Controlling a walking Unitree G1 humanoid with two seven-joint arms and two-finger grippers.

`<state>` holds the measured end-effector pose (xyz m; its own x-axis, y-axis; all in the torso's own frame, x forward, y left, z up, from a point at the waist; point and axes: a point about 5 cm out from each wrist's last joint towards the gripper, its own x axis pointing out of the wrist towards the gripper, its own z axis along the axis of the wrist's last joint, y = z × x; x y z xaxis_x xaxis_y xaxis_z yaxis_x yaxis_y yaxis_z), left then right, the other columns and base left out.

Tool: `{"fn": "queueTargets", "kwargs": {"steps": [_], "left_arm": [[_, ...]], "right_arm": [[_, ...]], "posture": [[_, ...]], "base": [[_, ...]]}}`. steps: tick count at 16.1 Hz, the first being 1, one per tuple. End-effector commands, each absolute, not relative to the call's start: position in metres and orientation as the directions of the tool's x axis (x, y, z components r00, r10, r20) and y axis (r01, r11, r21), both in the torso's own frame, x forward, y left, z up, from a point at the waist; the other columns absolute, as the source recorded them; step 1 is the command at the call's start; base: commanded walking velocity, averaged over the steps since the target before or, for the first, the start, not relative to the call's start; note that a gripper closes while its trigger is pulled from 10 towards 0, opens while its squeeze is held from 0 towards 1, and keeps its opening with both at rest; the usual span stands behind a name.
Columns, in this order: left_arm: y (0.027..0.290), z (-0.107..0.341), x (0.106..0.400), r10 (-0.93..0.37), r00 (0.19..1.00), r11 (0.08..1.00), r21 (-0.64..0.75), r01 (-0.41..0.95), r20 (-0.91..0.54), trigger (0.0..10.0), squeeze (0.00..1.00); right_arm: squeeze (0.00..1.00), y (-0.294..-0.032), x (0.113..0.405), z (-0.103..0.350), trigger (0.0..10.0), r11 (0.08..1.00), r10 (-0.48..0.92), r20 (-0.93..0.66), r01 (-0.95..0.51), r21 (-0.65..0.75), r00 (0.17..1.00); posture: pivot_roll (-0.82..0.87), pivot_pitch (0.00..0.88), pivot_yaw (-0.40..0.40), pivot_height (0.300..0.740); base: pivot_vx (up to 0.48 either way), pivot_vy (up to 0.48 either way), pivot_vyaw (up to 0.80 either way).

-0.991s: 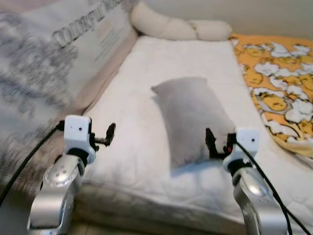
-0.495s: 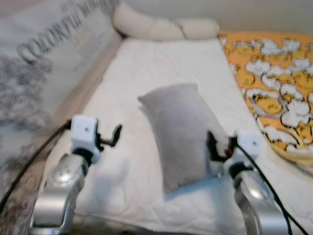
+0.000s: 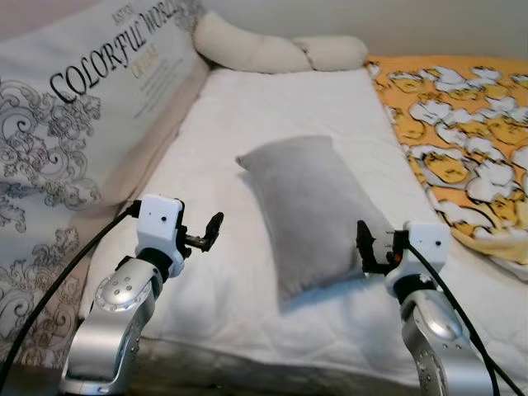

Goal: Clean up the room

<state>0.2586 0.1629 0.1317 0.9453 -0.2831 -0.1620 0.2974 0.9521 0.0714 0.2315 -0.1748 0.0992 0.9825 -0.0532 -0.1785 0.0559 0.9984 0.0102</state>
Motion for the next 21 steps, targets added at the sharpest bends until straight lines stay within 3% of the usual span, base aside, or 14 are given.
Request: {"fn": "queueTargets", "kwargs": {"steps": [1,16,21], "left_arm": [[0.166,0.127,0.257,-0.269,0.946,0.955,0.074,0.286,-0.183,10.0,0.00],[0.164,0.124,0.262,-0.253,0.947,0.962,0.053,0.268,-0.199,10.0,0.00],[0.145,0.119,0.290,-0.336,0.911,0.934,0.039,0.354,-0.240,10.0,0.00]], "right_arm": [[0.00,-0.173,0.236,0.104,10.0,0.998,-0.048,-0.155,0.052,0.021,0.987],[0.00,-0.175,0.236,0.105,10.0,0.999,-0.042,-0.160,0.044,0.013,0.986],[0.00,-0.217,0.269,0.105,10.0,0.990,-0.120,-0.196,0.102,-0.099,0.973]], "posture": [[-0.06,0.000,0.038,0.740],[-0.07,0.000,0.036,0.740],[-0.09,0.000,0.050,0.740]], "base": [[0.000,0.000,0.00],[0.000,0.000,0.00],[0.000,0.000,0.00]]}}
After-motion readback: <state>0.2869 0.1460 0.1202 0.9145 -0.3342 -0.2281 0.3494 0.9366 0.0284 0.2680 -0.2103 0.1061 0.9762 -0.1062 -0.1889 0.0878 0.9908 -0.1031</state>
